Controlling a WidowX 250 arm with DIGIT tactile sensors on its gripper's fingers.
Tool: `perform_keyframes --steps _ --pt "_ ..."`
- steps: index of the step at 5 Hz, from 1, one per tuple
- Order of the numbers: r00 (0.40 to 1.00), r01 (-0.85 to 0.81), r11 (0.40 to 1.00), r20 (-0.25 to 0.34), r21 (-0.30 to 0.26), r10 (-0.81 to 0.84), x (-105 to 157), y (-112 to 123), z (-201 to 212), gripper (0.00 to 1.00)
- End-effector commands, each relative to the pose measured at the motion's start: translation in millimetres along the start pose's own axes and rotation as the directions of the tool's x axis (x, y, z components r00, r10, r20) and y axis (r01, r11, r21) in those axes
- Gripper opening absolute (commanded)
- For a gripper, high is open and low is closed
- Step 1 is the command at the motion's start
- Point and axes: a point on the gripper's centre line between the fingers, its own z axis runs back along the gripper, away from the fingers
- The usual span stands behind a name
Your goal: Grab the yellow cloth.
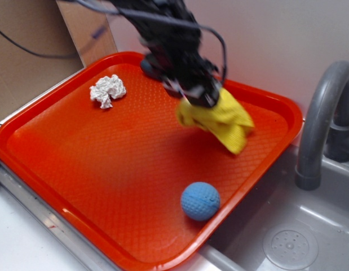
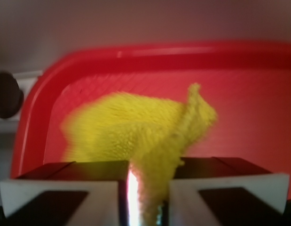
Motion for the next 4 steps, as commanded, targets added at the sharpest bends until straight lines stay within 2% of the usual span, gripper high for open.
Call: perform_keyframes --steps 1,2,3,4 --pt "0.986 -0.134 0.991 0.098 -0.02 0.136 24.5 44.3 108.8 0.0" --pt "0.978 -0.191 0.981 0.077 -0.033 0.193 24.1 75.6 142.4 0.0" --pt "0.969 -0.237 0.971 0.062 -0.02 0.238 20.1 93.9 155.4 0.0" --pt "0.964 -0.258 0.965 0.053 -0.033 0.26 18.6 114.4 144.3 0.0"
